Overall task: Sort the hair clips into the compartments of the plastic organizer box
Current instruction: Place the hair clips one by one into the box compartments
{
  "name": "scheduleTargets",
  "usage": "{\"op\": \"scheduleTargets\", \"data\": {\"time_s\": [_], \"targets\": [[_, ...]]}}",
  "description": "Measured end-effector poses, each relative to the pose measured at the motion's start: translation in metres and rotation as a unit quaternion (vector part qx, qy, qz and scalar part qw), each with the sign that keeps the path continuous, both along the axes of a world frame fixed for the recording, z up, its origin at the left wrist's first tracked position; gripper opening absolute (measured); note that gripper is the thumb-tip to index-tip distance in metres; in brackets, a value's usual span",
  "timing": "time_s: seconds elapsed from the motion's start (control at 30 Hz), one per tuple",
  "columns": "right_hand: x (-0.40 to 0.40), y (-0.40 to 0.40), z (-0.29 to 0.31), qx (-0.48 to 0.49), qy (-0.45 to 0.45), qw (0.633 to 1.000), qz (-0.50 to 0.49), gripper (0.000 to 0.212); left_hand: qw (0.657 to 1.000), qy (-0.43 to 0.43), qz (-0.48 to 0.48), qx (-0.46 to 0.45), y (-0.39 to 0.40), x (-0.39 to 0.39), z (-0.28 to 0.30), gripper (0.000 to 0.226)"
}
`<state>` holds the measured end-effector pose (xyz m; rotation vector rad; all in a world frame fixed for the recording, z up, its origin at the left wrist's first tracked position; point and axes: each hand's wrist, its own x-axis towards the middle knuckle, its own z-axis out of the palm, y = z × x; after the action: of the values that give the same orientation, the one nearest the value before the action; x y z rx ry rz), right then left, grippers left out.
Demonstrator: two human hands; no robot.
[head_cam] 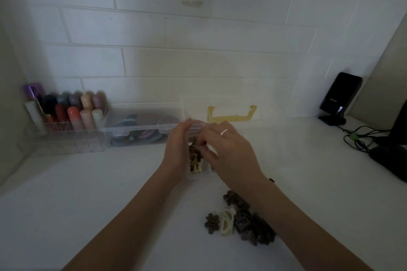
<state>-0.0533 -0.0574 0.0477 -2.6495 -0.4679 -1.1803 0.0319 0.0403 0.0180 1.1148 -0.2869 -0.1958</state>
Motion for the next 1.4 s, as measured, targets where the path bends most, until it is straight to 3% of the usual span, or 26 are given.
{"op": "scheduleTargets", "data": {"time_s": [0.13,0.33,0.53,0.67,0.87,1.0,1.1,1.17,1.23,1.3,1.4], "targets": [[0.02,0.004,-0.005,-0.079,-0.037,0.996,-0.027,0.02,0.998,-0.001,-0.047,-0.033,-0.003,0.0,-0.002,0.057],[0.021,-0.001,-0.016,-0.079,-0.128,0.988,-0.04,0.001,0.997,0.037,-0.032,-0.051,-0.001,-0.005,0.004,0.035],[0.015,-0.006,-0.007,-0.099,-0.05,0.992,-0.061,0.013,0.999,0.041,-0.006,-0.015,-0.002,-0.008,0.008,0.034],[0.001,-0.012,-0.002,-0.049,-0.064,0.997,-0.017,0.022,0.999,0.044,-0.003,-0.009,-0.003,-0.008,0.008,0.034],[-0.006,-0.01,-0.014,-0.174,0.023,0.98,-0.097,0.04,0.996,0.083,0.017,-0.01,-0.003,-0.012,0.011,0.034],[-0.009,-0.007,-0.012,-0.123,0.052,0.987,-0.094,0.043,0.997,0.072,0.013,-0.007,-0.002,-0.015,0.013,0.032],[-0.019,-0.013,-0.002,-0.021,0.043,0.999,-0.016,0.031,0.998,0.062,-0.001,-0.005,-0.002,-0.015,0.014,0.033],[-0.029,-0.021,0.006,0.032,0.082,0.995,0.044,0.028,0.998,0.056,-0.007,0.001,-0.001,-0.015,0.014,0.035],[-0.04,-0.031,0.016,0.045,0.185,0.979,0.079,0.028,0.999,0.05,-0.004,0.004,-0.002,-0.014,0.015,0.035],[-0.049,-0.039,0.023,0.041,0.297,0.951,0.08,0.018,0.999,0.042,0.005,0.005,-0.001,-0.014,0.015,0.035],[-0.062,-0.042,0.022,0.027,0.374,0.923,0.08,0.018,0.999,0.039,0.01,0.001,-0.002,-0.014,0.014,0.036]]}}
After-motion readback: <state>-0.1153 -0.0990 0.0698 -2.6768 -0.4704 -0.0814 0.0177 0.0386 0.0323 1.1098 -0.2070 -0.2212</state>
